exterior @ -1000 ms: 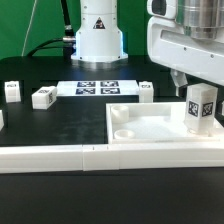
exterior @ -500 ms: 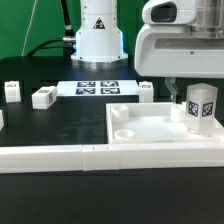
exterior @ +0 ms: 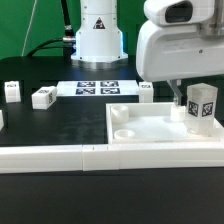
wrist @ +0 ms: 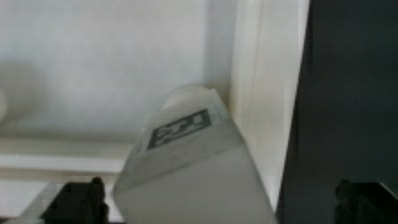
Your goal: Assemble one leg
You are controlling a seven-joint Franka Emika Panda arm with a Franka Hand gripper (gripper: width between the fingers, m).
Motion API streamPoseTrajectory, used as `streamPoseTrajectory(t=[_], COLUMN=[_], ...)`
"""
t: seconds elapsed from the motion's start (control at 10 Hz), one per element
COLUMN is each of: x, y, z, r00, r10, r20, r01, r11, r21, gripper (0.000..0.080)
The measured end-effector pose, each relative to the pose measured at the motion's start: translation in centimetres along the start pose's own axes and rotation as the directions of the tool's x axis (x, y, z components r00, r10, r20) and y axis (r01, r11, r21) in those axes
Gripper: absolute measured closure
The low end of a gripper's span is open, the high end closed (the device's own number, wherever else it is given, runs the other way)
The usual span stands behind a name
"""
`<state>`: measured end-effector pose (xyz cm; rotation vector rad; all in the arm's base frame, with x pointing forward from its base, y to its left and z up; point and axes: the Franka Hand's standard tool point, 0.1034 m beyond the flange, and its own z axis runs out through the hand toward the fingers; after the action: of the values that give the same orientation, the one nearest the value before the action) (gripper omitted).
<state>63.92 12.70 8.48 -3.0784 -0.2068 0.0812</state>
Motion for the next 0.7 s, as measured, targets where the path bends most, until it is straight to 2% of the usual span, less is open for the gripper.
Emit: streamPoseTrajectory(t=[0.1, 0.4, 0.6, 0.7], x=[-0.16, -0.6, -0.61, -0.61], y=[0.31, 0.77, 0.78, 0.78], z=[-0.23, 0.09, 0.12, 0.13], r00=[0.994, 0.995, 0.995, 0.995], r10=[-0.107, -0.097, -0.097, -0.097], r20=[-0.031, -0.024, -0.024, -0.023], r01=[0.107, 0.097, 0.097, 0.097], r11=[0.994, 0.995, 0.995, 0.995], r21=[-0.009, -0.006, -0.006, -0.006], gripper=[0.015, 0.015, 0.0407, 0.0407])
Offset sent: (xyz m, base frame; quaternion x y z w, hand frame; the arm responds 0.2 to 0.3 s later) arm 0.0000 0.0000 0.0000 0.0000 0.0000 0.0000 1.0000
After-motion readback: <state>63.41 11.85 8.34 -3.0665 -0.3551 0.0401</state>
